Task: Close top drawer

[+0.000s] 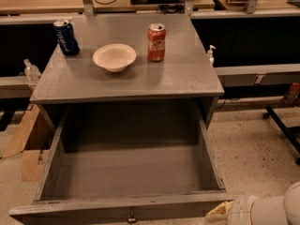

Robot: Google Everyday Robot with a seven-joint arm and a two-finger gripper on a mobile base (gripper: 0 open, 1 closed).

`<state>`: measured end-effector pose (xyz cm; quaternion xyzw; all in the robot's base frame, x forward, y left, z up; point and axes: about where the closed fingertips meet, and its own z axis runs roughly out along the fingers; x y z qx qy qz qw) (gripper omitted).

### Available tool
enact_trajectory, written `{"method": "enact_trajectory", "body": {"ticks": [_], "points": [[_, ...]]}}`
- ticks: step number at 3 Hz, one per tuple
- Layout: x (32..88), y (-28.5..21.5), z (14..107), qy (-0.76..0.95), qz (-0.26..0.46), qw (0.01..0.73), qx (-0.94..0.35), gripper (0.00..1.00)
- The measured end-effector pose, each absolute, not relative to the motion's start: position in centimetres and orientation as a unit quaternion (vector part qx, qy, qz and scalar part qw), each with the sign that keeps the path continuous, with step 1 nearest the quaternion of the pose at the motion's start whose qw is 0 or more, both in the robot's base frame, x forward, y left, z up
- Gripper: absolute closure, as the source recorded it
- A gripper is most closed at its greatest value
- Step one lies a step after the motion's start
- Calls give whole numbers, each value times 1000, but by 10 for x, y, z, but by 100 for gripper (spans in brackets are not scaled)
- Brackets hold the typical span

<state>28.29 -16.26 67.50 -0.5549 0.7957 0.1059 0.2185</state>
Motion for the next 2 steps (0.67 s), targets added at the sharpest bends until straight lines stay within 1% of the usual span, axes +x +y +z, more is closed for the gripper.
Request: {"method": "enact_trajectory", "body": {"ticks": [1,2], "points": [[279,-144,631,789,135,203,-564,100],[287,-131,602,778,154,200,-575,100]]}}
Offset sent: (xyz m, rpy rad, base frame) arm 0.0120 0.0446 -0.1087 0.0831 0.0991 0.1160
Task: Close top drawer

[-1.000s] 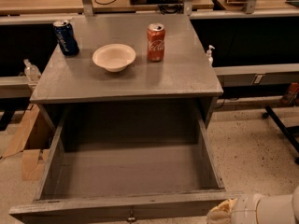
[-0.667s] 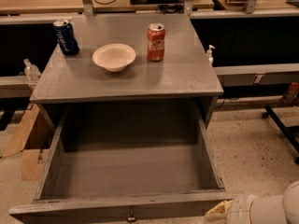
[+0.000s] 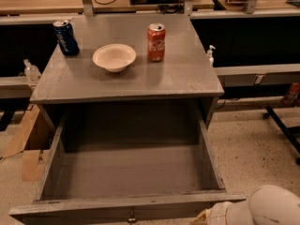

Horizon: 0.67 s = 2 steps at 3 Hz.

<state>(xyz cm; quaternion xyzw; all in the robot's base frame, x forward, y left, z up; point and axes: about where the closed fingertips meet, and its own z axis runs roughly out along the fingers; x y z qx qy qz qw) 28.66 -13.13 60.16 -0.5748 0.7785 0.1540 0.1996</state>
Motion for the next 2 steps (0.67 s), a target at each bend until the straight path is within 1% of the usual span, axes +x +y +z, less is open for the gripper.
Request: {"method": "enact_trajectory", "body": {"ticks": [1,2], "points": [[309,-122,587,767,159,201,-588,100],[309,-122,587,767,159,201,-588,100]]}}
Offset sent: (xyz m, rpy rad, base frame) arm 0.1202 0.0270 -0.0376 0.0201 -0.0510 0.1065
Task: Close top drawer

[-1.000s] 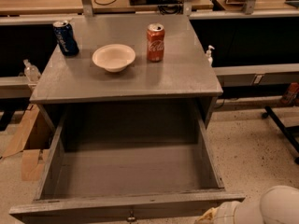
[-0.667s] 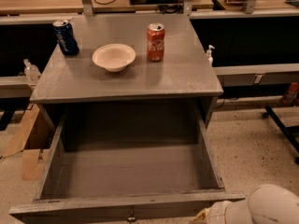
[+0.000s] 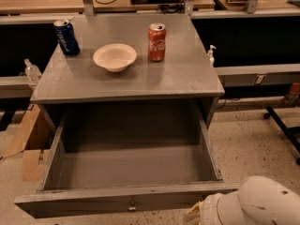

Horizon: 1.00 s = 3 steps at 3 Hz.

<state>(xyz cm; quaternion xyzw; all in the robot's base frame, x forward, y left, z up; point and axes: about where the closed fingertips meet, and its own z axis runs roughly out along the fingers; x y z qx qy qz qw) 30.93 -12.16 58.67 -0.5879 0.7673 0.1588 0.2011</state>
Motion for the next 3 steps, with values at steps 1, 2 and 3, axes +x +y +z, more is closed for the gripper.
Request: {"method": "enact_trajectory", "body": {"ticks": [1,2,3], "points": [[344,-117,586,760,153,205,-597,100],[342,-117,586,760,153,205,-597,100],[412,-100,583,750,143,213,-610,100]]}}
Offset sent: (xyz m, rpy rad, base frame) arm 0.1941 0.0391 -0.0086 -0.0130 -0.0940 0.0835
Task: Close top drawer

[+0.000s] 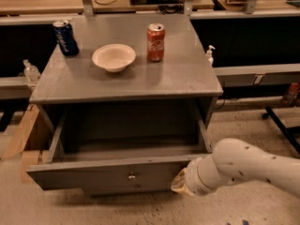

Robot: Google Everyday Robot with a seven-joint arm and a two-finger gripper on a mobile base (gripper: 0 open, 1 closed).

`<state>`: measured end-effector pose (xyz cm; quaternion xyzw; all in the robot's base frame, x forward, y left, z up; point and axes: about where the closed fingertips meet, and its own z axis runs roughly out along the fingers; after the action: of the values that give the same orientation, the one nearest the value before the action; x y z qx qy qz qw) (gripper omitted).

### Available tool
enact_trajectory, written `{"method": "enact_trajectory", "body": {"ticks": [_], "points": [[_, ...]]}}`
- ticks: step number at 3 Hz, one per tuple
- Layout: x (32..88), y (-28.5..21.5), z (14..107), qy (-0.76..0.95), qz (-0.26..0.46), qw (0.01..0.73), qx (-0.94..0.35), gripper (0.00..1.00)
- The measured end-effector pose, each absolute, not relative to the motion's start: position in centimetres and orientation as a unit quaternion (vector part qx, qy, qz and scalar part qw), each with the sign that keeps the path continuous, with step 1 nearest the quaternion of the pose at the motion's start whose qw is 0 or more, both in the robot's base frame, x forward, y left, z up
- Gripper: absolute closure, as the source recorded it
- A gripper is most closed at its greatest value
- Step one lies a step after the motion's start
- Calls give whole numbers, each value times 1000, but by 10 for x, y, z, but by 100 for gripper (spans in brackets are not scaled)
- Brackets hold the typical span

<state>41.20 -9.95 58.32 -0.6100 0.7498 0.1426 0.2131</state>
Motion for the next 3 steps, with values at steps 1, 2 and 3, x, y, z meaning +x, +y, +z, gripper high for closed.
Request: {"method": "enact_trajectory", "body": {"ticks": [1,2,3], "points": [[409,-100,583,750,143,213,-610,100],[475,-89,586,742,128,219,-621,100],[499,-86,588,739,121,222,-624,100]]}}
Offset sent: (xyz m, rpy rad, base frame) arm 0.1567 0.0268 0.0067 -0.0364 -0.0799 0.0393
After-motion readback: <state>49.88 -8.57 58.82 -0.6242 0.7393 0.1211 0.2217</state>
